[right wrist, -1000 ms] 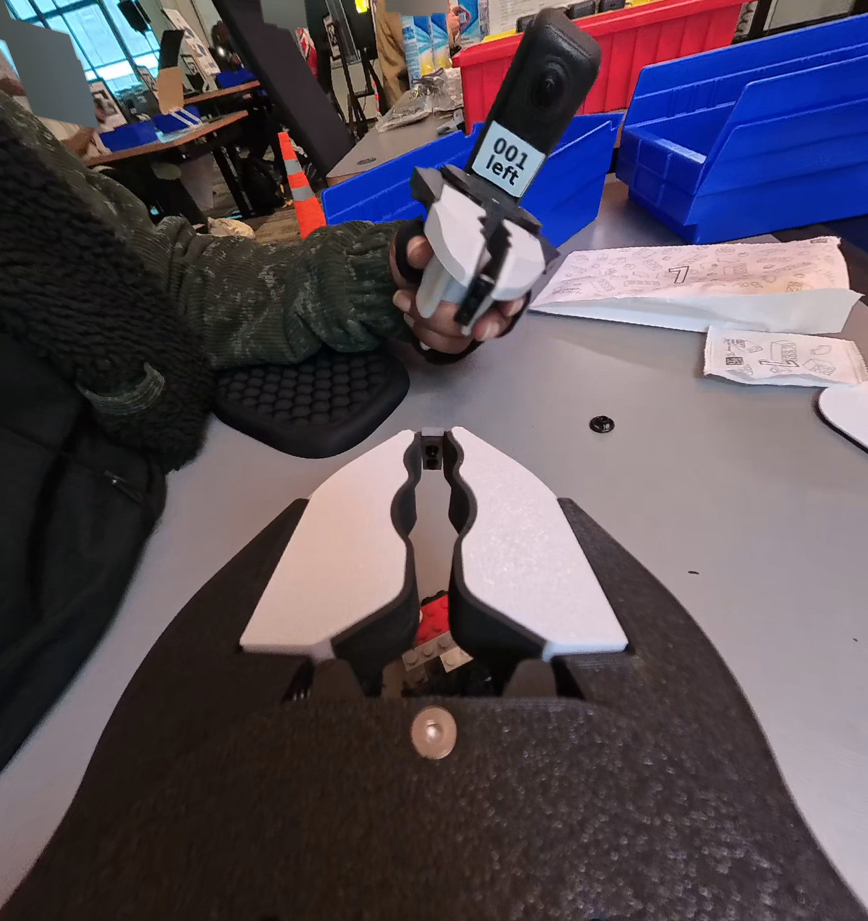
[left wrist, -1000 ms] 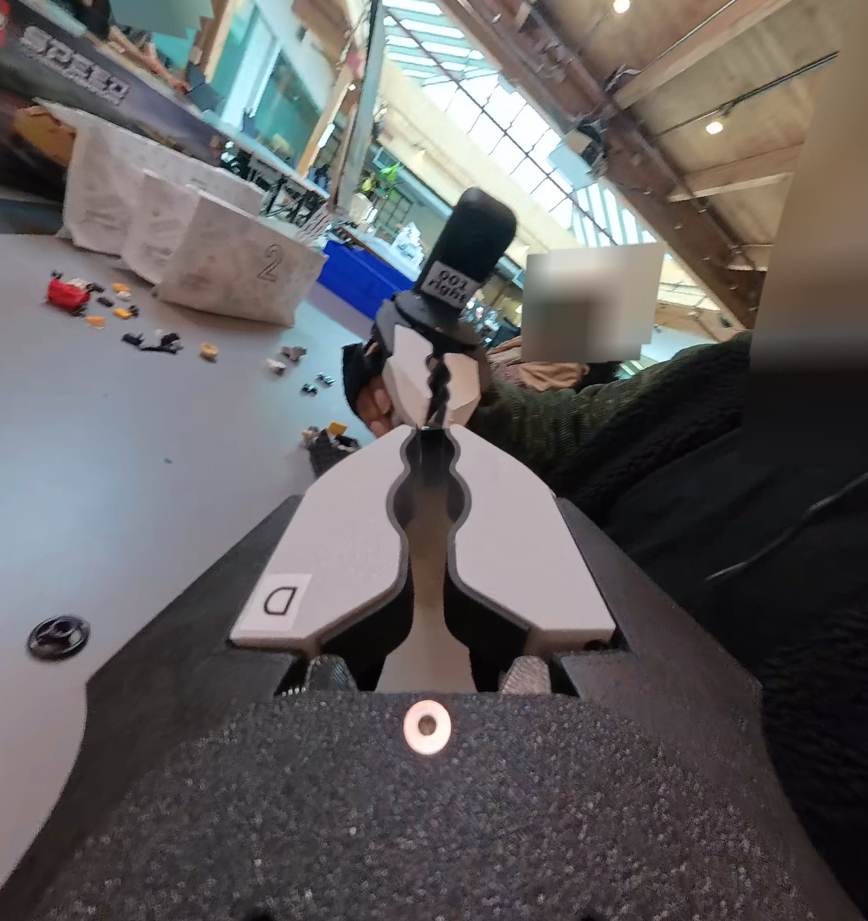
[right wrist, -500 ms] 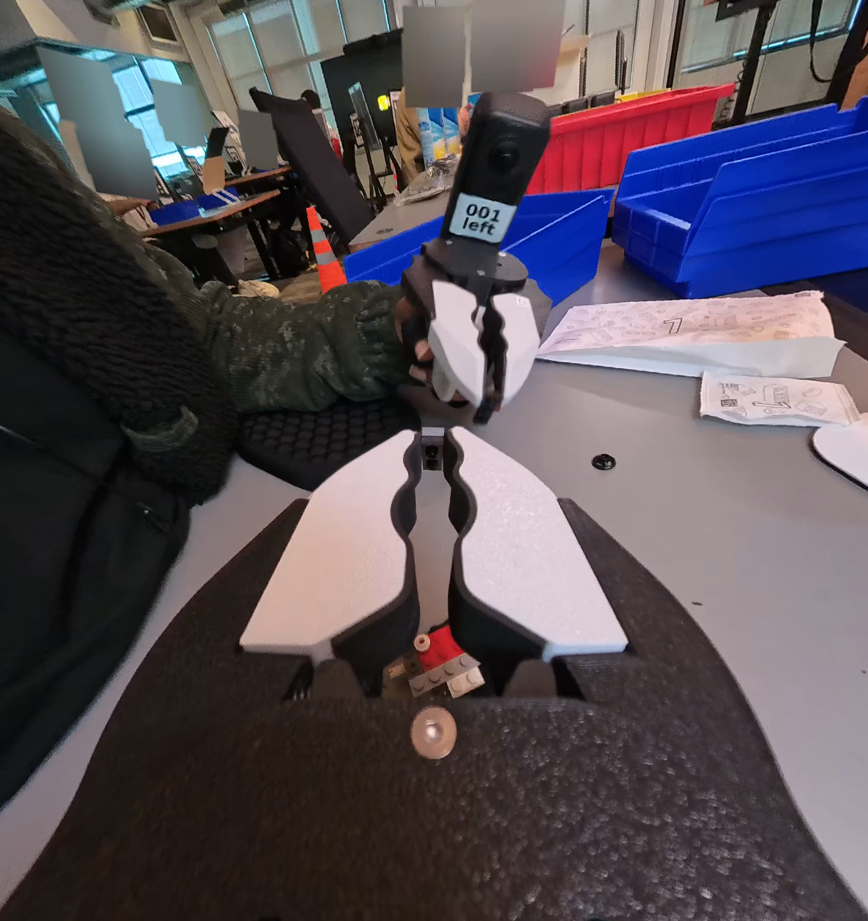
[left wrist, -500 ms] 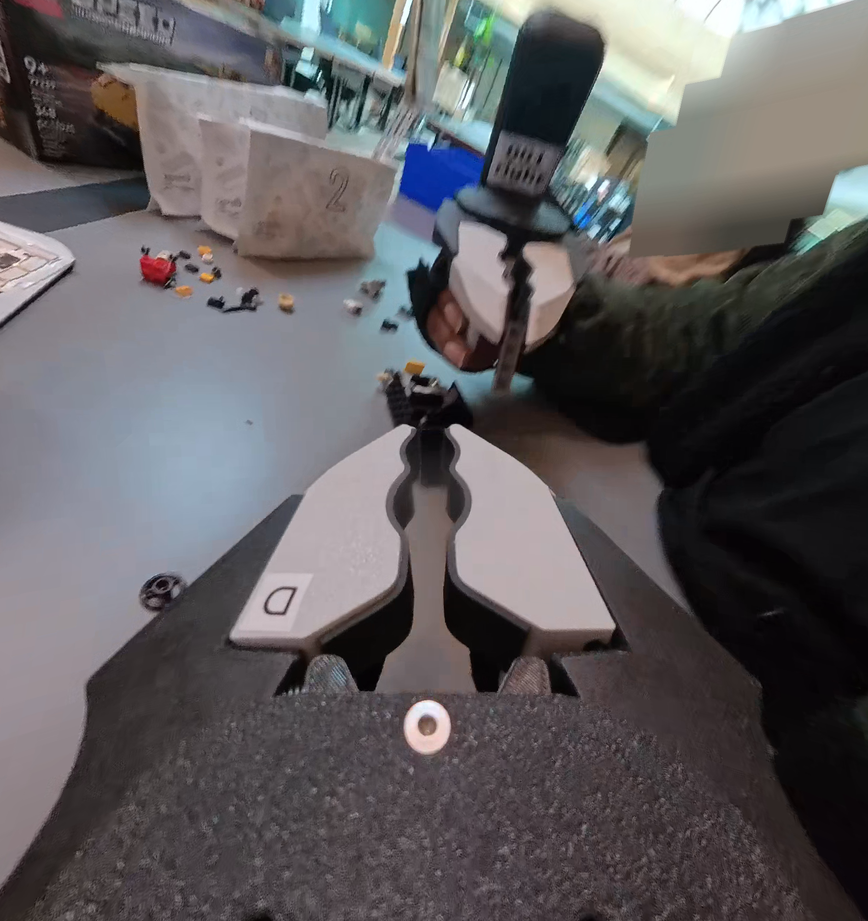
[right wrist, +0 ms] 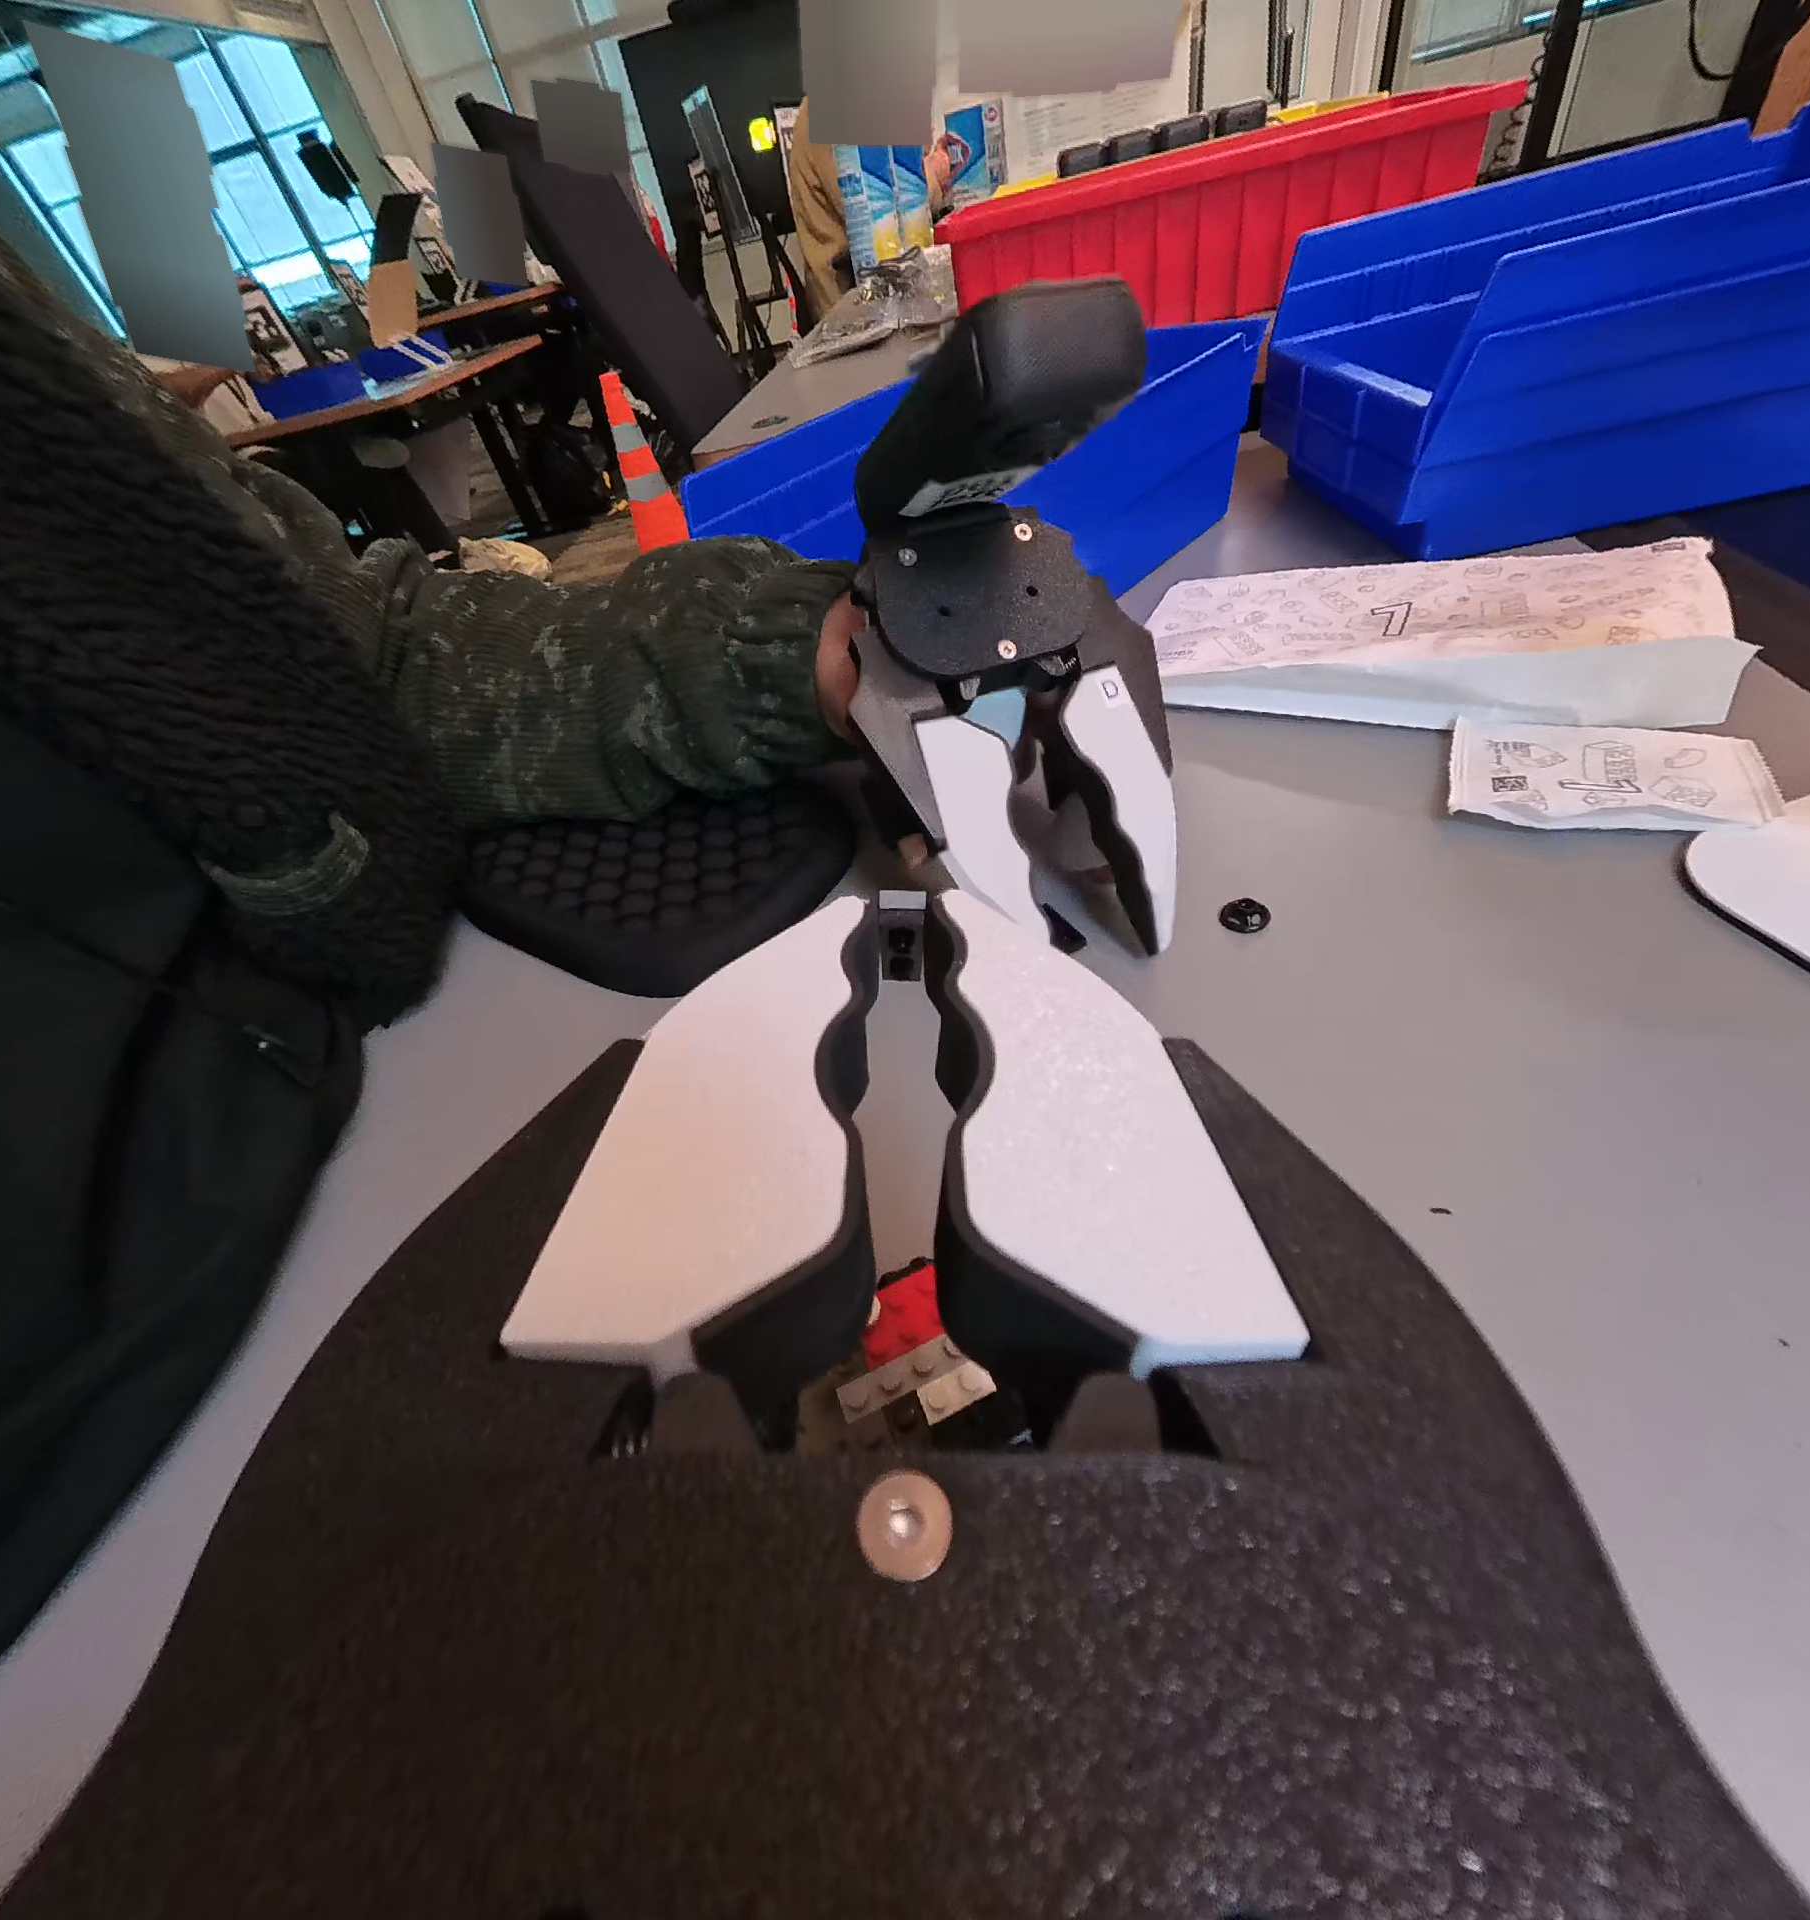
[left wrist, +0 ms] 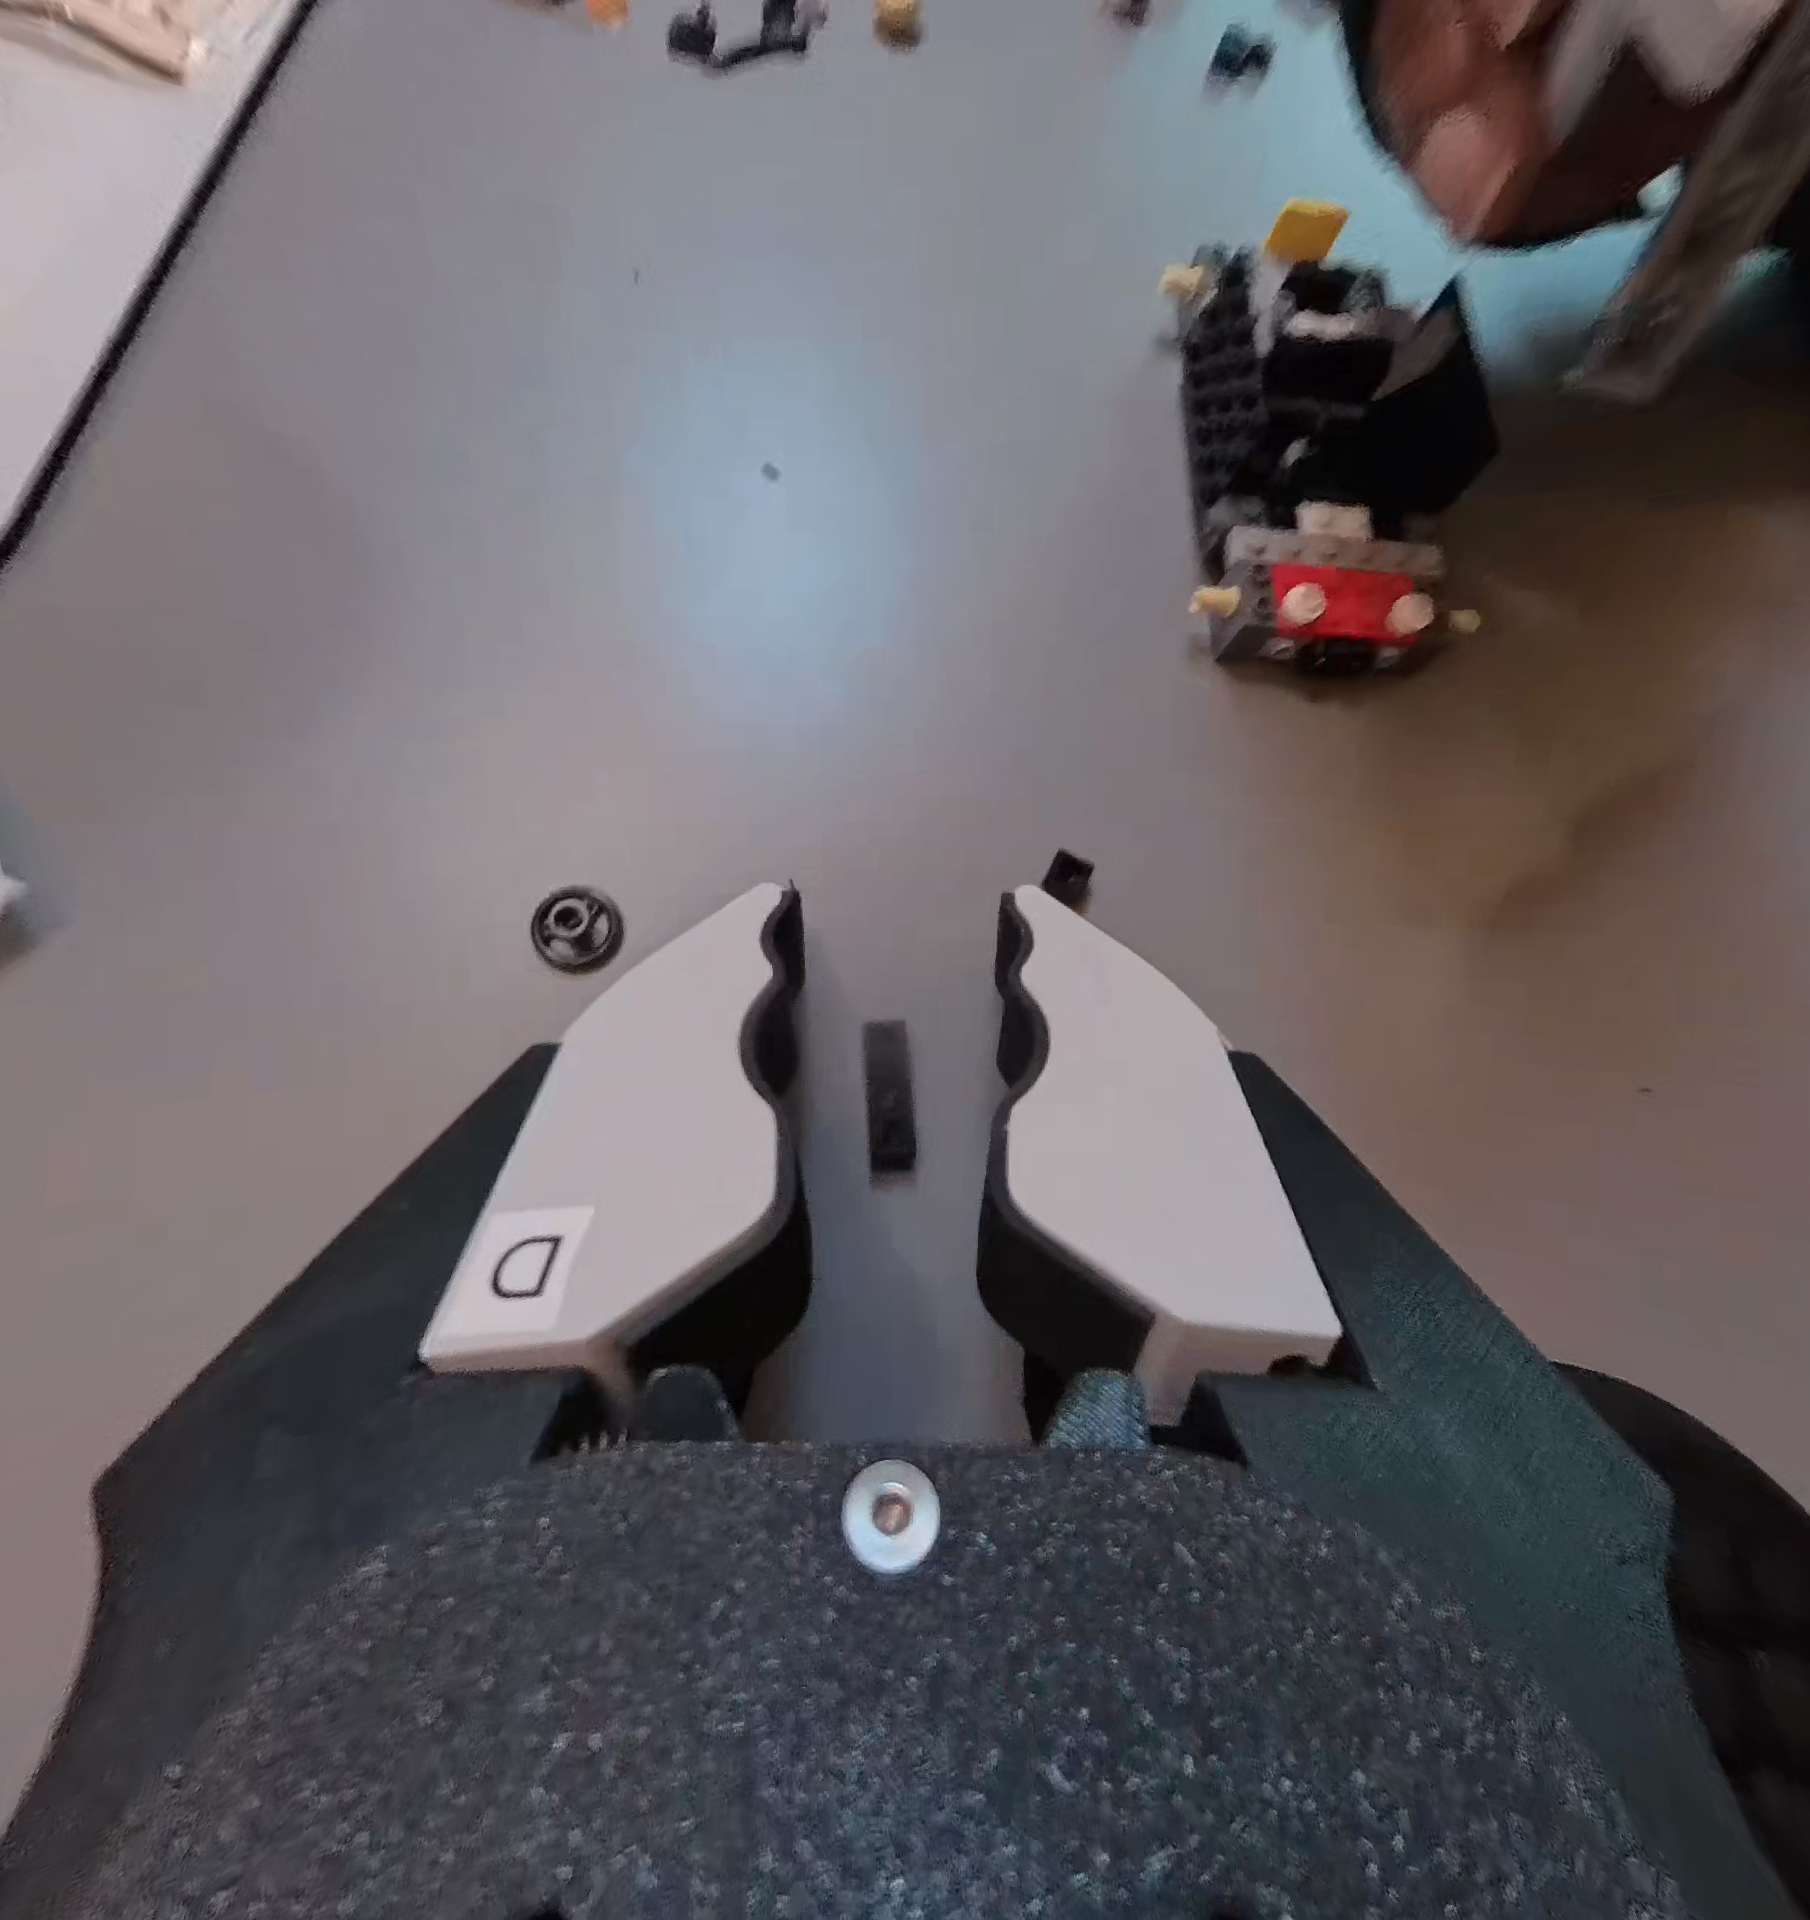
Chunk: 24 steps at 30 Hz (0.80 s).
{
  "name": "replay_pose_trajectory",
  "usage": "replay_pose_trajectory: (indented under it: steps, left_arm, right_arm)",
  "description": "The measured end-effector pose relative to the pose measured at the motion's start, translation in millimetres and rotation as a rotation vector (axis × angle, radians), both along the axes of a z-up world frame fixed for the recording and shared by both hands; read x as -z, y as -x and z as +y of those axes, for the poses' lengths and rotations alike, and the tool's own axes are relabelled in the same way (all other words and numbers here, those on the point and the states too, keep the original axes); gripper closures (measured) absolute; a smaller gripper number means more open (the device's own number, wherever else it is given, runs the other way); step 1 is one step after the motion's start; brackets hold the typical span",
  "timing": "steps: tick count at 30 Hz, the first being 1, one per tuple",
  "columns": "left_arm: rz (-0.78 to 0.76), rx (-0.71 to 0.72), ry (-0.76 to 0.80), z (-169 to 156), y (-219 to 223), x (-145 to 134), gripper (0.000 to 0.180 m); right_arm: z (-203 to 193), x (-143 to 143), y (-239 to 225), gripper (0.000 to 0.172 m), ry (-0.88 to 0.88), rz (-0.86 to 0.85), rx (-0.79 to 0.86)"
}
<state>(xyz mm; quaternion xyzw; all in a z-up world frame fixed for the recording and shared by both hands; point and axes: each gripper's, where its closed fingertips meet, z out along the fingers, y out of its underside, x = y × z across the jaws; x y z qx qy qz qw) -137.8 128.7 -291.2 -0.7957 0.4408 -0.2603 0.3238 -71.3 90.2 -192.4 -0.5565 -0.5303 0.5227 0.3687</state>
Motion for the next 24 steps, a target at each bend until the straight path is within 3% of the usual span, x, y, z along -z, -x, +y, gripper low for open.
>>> replay_pose_trajectory:
  steps: [4, 8, 13, 16, 24]
  left_arm:
    - [-0.210, 0.028, -0.040, -2, -11, -37, 0.145]
    - [-0.444, 0.156, -0.049, -26, -27, -80, 0.152]
    - [-0.477, 0.259, -0.104, -52, -56, -95, 0.158]
    - [-0.431, 0.251, -0.125, -54, -64, -91, 0.173]
    - [-0.532, 0.234, -0.135, -53, -59, -110, 0.173]
  right_arm:
    - [1, -1, 0, 0.164, -0.002, 0.005, 0.005]
    - [1, -7, 0, 0.164, 0.012, 0.040, 0.010]
    - [-6, -9, 6, 0.164, 0.034, 0.060, -0.008]
    - [-12, -6, 10, 0.164, 0.026, 0.044, -0.029]
    - [-11, -22, 11, 0.164, 0.008, 0.114, 0.006]
